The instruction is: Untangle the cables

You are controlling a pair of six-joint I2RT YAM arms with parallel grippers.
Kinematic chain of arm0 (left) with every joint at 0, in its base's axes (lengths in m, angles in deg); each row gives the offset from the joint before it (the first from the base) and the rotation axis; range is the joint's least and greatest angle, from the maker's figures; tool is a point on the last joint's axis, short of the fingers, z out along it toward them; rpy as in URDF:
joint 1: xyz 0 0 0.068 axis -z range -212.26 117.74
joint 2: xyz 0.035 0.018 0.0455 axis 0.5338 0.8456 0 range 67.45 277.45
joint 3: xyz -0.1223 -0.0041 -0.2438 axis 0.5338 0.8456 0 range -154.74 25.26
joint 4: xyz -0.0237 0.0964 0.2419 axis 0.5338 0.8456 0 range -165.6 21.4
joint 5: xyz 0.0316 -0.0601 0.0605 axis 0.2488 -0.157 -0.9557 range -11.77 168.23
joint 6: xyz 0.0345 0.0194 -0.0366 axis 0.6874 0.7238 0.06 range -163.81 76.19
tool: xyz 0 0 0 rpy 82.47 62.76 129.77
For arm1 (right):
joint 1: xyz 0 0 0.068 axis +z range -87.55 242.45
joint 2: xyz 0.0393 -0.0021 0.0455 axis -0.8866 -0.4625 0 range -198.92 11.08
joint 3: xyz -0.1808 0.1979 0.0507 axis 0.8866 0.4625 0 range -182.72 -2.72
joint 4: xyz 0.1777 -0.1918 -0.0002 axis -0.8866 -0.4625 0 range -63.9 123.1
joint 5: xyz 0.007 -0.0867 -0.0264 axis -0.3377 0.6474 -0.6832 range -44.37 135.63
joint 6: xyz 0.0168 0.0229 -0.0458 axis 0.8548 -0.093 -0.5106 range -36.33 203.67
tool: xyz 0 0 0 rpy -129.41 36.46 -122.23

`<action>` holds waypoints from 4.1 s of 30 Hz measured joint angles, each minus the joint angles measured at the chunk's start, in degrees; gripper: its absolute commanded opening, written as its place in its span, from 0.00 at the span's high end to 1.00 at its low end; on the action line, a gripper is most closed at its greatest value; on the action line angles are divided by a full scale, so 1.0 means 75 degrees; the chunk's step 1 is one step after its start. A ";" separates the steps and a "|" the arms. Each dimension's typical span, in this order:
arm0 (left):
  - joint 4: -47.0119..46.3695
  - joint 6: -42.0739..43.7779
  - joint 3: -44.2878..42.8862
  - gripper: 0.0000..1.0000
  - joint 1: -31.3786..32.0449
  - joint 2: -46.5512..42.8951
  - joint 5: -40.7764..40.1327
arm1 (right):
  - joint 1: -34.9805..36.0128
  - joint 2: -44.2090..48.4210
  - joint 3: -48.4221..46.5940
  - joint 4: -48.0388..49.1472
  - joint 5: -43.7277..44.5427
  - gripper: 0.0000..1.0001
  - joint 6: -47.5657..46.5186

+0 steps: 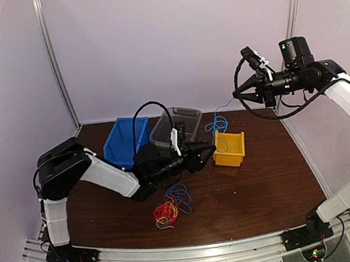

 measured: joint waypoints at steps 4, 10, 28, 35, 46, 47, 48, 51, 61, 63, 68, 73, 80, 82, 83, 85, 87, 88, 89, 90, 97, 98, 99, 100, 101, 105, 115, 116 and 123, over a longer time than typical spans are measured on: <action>-0.0466 -0.0428 0.0000 0.57 -0.0079 0.0207 0.0309 | 0.0000 0.0090 0.0035 0.0041 -0.0020 1.00 0.0009; -0.1000 -0.0941 -0.0003 0.48 -0.0085 0.0358 0.0723 | 0.0000 0.0146 0.0143 0.0102 -0.0023 1.00 0.0012; -0.0997 -0.1507 -0.0828 0.82 -0.0198 0.0895 0.1256 | 0.0006 0.0169 0.0472 0.0414 -0.0245 1.00 0.0268; -0.0784 -0.1565 -0.0866 0.74 -0.0227 0.0933 0.1259 | 0.0015 0.0178 0.0501 0.0525 -0.0309 1.00 0.0399; -0.0764 -0.1676 -0.0866 1.00 -0.0248 0.1014 0.1253 | 0.0015 0.0291 0.0504 0.0685 -0.0405 1.00 0.0484; -0.0761 -0.1684 -0.0866 1.00 -0.0248 0.1023 0.1274 | 0.0015 0.0303 0.0510 0.0699 -0.0417 1.00 0.0507; -0.0758 -0.1679 -0.0866 1.00 -0.0248 0.1026 0.1285 | 0.0015 0.0309 0.0516 0.0717 -0.0423 1.00 0.0533; -0.0755 -0.1711 -0.0866 1.00 -0.0251 0.1029 0.1288 | 0.0015 0.0318 0.0542 0.0772 -0.0417 1.00 0.0571; -0.0822 -0.1961 0.0070 1.00 -0.0449 0.0997 0.0950 | -0.0076 0.0364 0.0487 0.0909 -0.0326 1.00 0.0711; -0.0766 -0.1973 0.0504 1.00 -0.0463 0.0831 0.0737 | -0.0201 0.0393 0.0440 0.1093 -0.0277 1.00 0.0839; -0.0679 -0.1888 0.1291 0.44 -0.0463 0.0187 0.0484 | -0.0574 0.0472 0.0315 0.1448 -0.0300 1.00 0.1064; -0.0650 -0.1909 0.0621 0.24 -0.0463 0.0079 0.0778 | -0.0624 0.0551 0.0592 0.1894 -0.0495 1.00 0.1352; -0.0831 -0.2355 -0.0807 0.24 -0.0460 0.0548 0.1253 | -0.0624 0.0557 0.0866 0.2174 -0.0653 1.00 0.1620; -0.0801 -0.2486 -0.1067 0.28 -0.0460 0.0726 0.1311 | -0.0621 0.0562 0.0892 0.2244 -0.0720 1.00 0.1699; -0.0781 -0.2538 -0.1142 0.32 -0.0460 0.0787 0.1323 | -0.0624 0.0562 0.0903 0.2276 -0.0743 1.00 0.1740; -0.0749 -0.2620 -0.1271 0.40 -0.0460 0.0927 0.1332 | -0.0624 0.0562 0.0941 0.2343 -0.0801 1.00 0.1792; -0.0772 -0.2699 -0.1332 0.47 -0.0460 0.1055 0.1367 | -0.0621 0.0562 0.0965 0.2387 -0.0836 1.00 0.1824; -0.0793 -0.2757 -0.1364 0.52 -0.0460 0.1105 0.1387 | -0.0624 0.0565 0.0982 0.2407 -0.0851 1.00 0.1836; -0.0816 -0.2815 -0.1396 0.55 -0.0460 0.1160 0.1408 | -0.0624 0.0565 0.1000 0.2430 -0.0854 1.00 0.1848; -0.0883 -0.2891 -0.1472 0.58 -0.0460 0.1247 0.1454 | -0.0624 0.0571 0.1032 0.2474 -0.0857 1.00 0.1862; -0.1160 -0.3168 -0.1932 0.80 -0.0460 0.1582 0.1705 | -0.0624 0.0635 0.1233 0.2553 -0.0886 1.00 0.1961; -0.1207 -0.3220 -0.1973 0.90 -0.0460 0.1612 0.1743 | -0.0624 0.0641 0.1241 0.2559 -0.0886 1.00 0.1964; -0.1215 -0.3267 -0.2014 0.98 -0.0460 0.1632 0.1757 | -0.0624 0.0647 0.1244 0.2559 -0.0889 1.00 0.1970; -0.1239 -0.3314 -0.2040 1.00 -0.0460 0.1649 0.1772 | -0.0624 0.0653 0.1244 0.2565 -0.0898 1.00 0.1990; -0.1259 -0.3319 -0.2063 1.00 -0.0460 0.1658 0.1775 | -0.0624 0.0662 0.1244 0.2565 -0.0903 1.00 0.1996; -0.1469 -0.3442 -0.1973 1.00 -0.0463 0.1658 0.1693 | -0.0629 0.0688 0.1236 0.2567 -0.0845 1.00 0.2017; -0.1996 -0.3777 0.0306 1.00 -0.0711 0.1259 0.0938 | -0.1976 0.0565 -0.0160 0.2911 -0.0376 1.00 0.2425; -0.1993 -0.3780 0.0376 1.00 -0.0720 0.1198 0.0909 | -0.2142 0.0562 -0.0201 0.3101 -0.0350 1.00 0.2594; -0.2180 -0.3789 0.1192 1.00 -0.0726 0.0562 0.0539 | -0.2996 0.0527 -0.0210 0.3774 0.0026 1.00 0.3424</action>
